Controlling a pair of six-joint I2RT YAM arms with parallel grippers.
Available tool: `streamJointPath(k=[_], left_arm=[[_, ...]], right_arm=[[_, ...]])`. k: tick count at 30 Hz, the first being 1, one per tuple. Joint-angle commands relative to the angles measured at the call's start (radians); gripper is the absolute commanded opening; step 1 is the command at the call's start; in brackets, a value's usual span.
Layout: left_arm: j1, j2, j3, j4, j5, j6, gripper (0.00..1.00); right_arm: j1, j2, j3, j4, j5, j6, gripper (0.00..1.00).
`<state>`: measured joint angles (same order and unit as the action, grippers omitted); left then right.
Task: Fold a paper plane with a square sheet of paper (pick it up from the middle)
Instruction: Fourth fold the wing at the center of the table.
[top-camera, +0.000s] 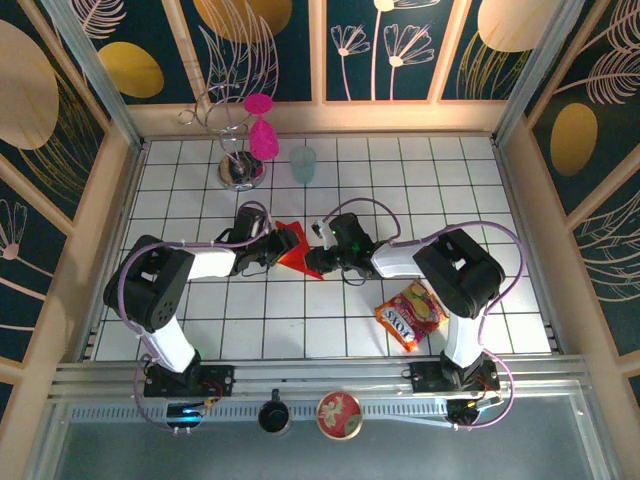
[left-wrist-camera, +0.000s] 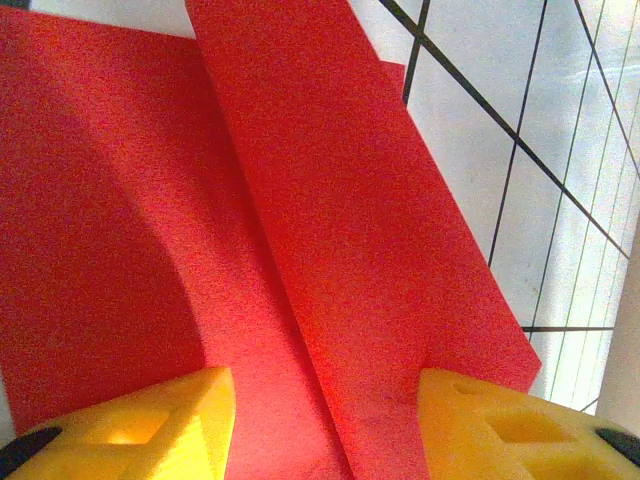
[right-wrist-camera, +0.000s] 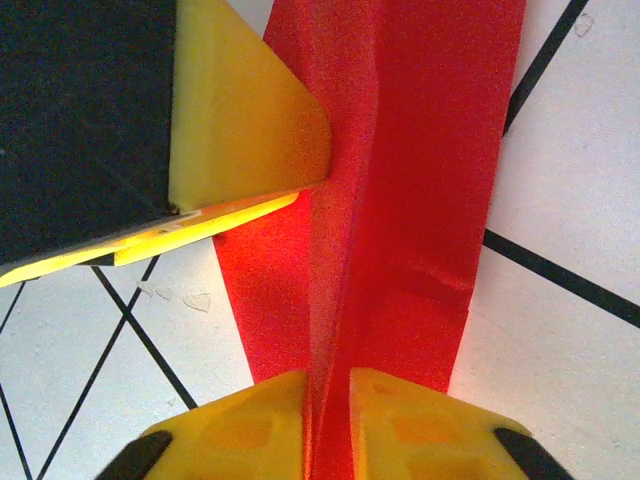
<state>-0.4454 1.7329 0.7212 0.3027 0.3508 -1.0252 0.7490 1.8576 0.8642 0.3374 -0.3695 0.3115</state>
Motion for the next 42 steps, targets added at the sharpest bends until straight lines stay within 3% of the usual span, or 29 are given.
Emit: streamJointPath(k=[1, 7, 16, 27, 42], left_arm=[[-0.002, 0.021, -0.003, -0.089, -0.027, 0.005, 0.51], [-0.002, -0.009, 0.009, -0.089, -0.031, 0.008, 0.52], [-0.002, -0.163, 0.049, -0.115, -0.069, 0.046, 0.63], [-0.034, -0.183, 0.055, -0.045, 0.004, 0.036, 0.62], [-0.066, -0.115, 0.009, 0.019, 0.010, -0.006, 0.60]], right_arm=[[0.010, 0.013, 0.023, 0.014, -0.016, -0.021, 0.14], [0.010, 0.010, 0.029, -0.022, 0.004, -0.031, 0.08], [-0.005, -0.074, -0.012, -0.068, 0.124, -0.040, 0.03], [-0.039, -0.194, -0.075, -0.196, 0.282, -0.063, 0.03], [-0.032, -0.079, -0.027, -0.245, 0.112, -0.057, 0.02]])
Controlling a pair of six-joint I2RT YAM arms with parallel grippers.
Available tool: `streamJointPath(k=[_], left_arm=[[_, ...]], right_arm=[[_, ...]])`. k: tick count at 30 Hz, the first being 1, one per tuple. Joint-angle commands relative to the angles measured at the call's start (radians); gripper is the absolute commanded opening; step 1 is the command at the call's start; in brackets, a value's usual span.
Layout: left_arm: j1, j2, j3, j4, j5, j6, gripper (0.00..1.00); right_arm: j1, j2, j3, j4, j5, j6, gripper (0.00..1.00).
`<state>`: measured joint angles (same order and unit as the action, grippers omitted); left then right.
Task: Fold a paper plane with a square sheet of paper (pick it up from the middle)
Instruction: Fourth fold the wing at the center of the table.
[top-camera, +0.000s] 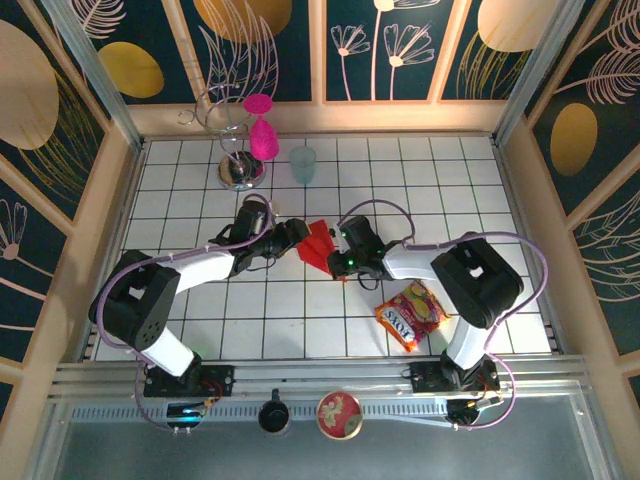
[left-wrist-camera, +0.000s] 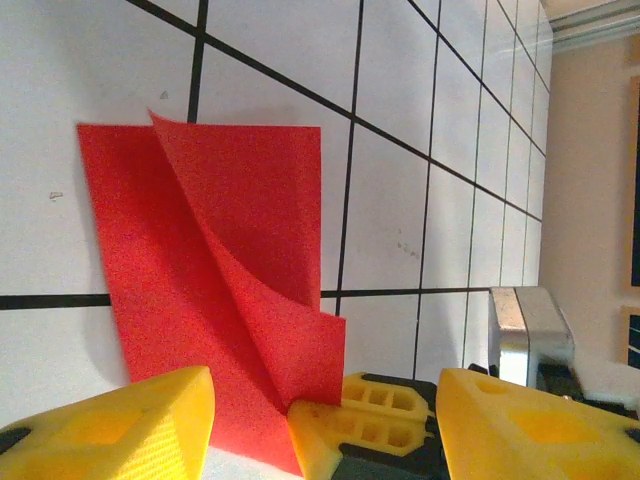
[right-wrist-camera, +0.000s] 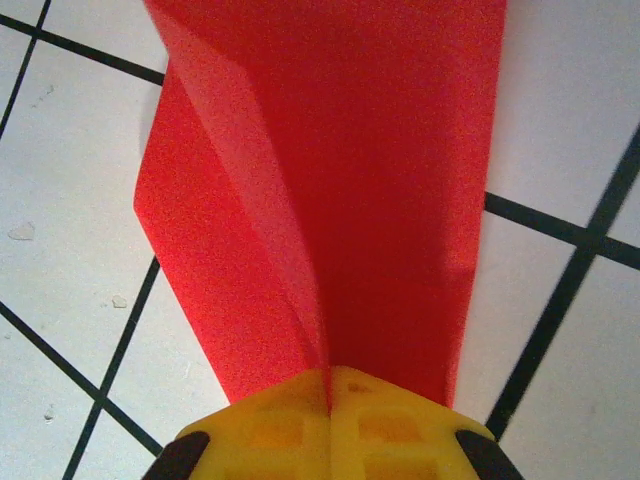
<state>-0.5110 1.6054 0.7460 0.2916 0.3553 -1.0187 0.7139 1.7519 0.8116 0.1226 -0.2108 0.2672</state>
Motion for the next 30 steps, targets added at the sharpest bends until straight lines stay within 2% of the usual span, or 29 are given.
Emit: streamJointPath(k=[1, 9, 22, 30], left_arm=[[-0.001, 0.014, -0.018, 0.032, 0.007, -0.013, 0.60], [-0.001, 0.022, -0.019, 0.044, 0.021, -0.016, 0.60], [-0.014, 0.072, 0.000, 0.078, 0.062, -0.022, 0.57], [-0.025, 0.103, 0.022, 0.087, 0.083, -0.024, 0.55]], right_arm=[[0.001, 0.033, 0.027, -0.028, -0.059, -0.010, 0.02], [-0.045, 0.036, -0.012, 0.047, -0.192, 0.032, 0.03], [-0.161, 0.086, -0.087, 0.278, -0.535, 0.151, 0.03], [-0.206, 0.130, -0.097, 0.346, -0.626, 0.211, 0.02]])
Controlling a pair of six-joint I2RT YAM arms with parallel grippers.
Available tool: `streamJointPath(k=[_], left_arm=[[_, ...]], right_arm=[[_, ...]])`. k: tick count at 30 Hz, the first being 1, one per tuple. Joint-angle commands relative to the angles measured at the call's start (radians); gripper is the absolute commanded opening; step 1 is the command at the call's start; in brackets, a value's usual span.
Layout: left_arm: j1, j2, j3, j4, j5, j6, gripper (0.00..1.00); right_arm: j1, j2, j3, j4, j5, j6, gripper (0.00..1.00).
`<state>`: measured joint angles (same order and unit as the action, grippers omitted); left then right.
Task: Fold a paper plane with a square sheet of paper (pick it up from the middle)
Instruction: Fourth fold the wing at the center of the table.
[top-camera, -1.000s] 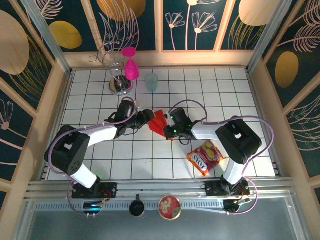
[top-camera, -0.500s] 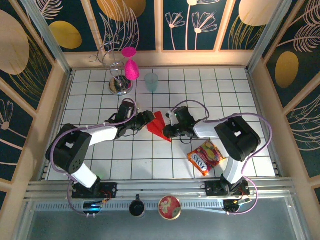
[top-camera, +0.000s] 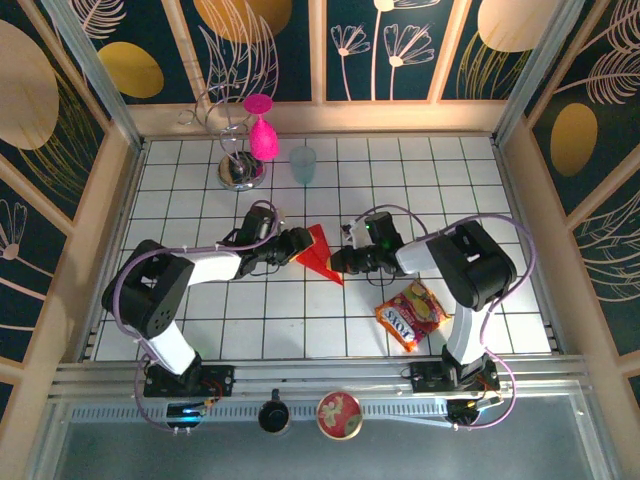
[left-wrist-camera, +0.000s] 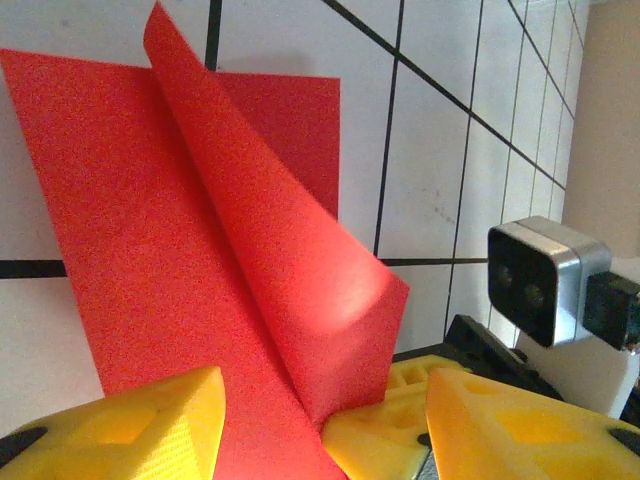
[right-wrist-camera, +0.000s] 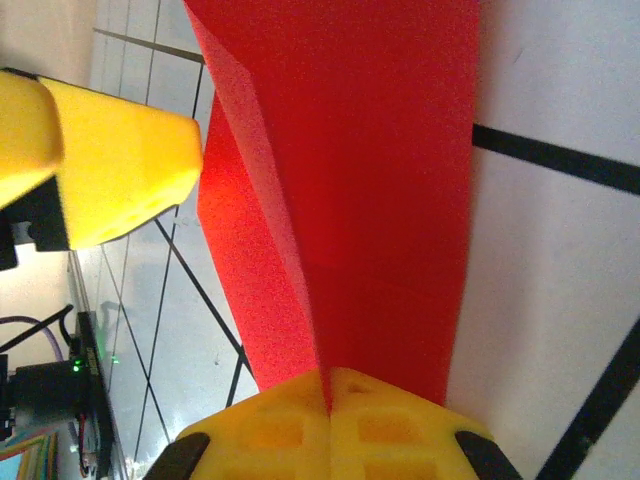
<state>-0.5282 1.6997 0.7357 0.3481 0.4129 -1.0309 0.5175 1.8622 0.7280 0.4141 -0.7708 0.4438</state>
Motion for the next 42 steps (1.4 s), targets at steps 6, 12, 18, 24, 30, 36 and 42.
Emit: streamJointPath(k=[6, 12, 18, 24, 30, 36, 42], left_arm=[[-0.013, 0.039, 0.058, -0.013, 0.003, 0.005, 0.54], [-0.020, 0.064, 0.096, -0.068, -0.011, 0.031, 0.55], [-0.028, 0.090, 0.112, -0.107, -0.022, 0.044, 0.55], [-0.035, 0.104, 0.128, -0.172, -0.058, 0.073, 0.55], [-0.040, 0.121, 0.146, -0.212, -0.086, 0.082, 0.56], [-0.050, 0.148, 0.186, -0.322, -0.158, 0.088, 0.57], [-0.060, 0.181, 0.222, -0.445, -0.239, 0.093, 0.57]], right_arm=[[-0.025, 0.039, -0.016, 0.070, -0.085, 0.068, 0.03], [-0.025, 0.048, -0.011, 0.063, -0.087, 0.076, 0.03], [-0.027, 0.058, -0.011, 0.068, -0.090, 0.088, 0.03], [-0.026, 0.061, -0.013, 0.073, -0.094, 0.093, 0.04], [-0.026, 0.062, -0.015, 0.076, -0.096, 0.098, 0.06], [-0.025, 0.065, -0.018, 0.069, -0.090, 0.092, 0.07], [-0.025, 0.056, -0.017, 0.066, -0.087, 0.093, 0.09]])
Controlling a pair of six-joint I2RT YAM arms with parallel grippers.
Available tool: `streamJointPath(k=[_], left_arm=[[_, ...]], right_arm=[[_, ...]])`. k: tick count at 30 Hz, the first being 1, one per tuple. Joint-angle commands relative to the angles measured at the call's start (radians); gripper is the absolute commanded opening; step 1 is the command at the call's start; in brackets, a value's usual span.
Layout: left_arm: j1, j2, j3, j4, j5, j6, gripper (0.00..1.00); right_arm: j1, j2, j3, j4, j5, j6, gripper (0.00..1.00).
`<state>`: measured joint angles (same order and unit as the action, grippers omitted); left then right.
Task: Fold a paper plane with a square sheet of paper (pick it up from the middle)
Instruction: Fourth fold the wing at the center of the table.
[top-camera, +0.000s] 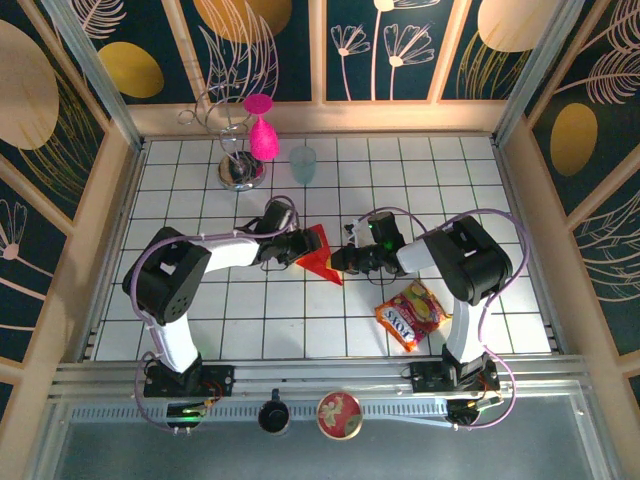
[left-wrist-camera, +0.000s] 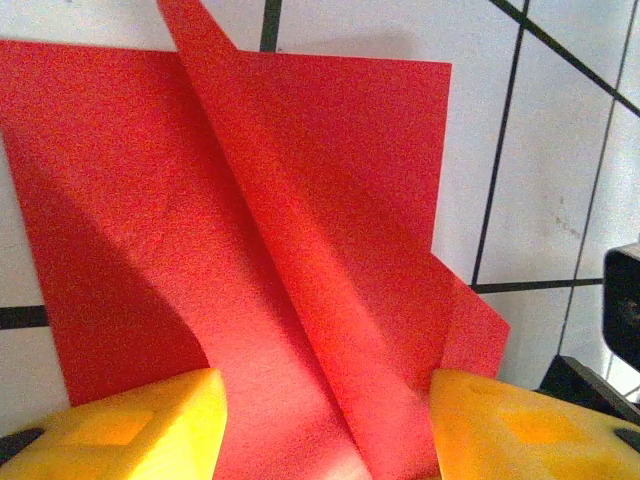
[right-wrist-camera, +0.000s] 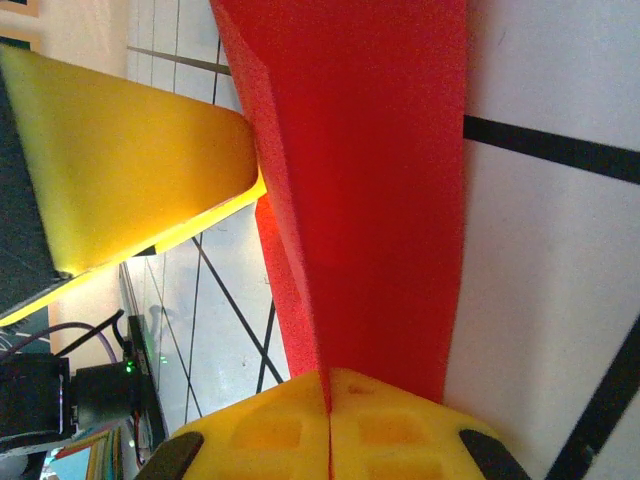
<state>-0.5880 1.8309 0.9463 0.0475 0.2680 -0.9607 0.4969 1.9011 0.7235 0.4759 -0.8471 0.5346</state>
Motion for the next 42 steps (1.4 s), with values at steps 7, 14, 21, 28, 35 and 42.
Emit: streamJointPath(k=[7, 14, 21, 28, 35, 42], left_arm=[[-0.014, 0.083, 0.018, -0.218, -0.152, 0.015, 0.56], [-0.020, 0.116, 0.020, -0.251, -0.171, 0.008, 0.55], [-0.025, 0.144, 0.021, -0.285, -0.187, 0.008, 0.57], [-0.024, 0.153, 0.020, -0.294, -0.193, 0.002, 0.56], [-0.025, 0.155, 0.020, -0.291, -0.187, 0.002, 0.54], [-0.025, 0.160, 0.020, -0.288, -0.179, 0.007, 0.54]], right_arm=[[-0.008, -0.079, -0.031, -0.023, 0.013, -0.014, 0.22], [-0.005, -0.135, -0.051, -0.071, 0.061, -0.058, 0.25], [0.011, -0.141, -0.034, -0.129, 0.130, -0.105, 0.29], [0.020, -0.119, -0.032, -0.141, 0.128, -0.113, 0.24], [0.020, -0.097, -0.035, -0.134, 0.115, -0.109, 0.19], [0.018, -0.077, -0.044, -0.119, 0.103, -0.100, 0.16]])
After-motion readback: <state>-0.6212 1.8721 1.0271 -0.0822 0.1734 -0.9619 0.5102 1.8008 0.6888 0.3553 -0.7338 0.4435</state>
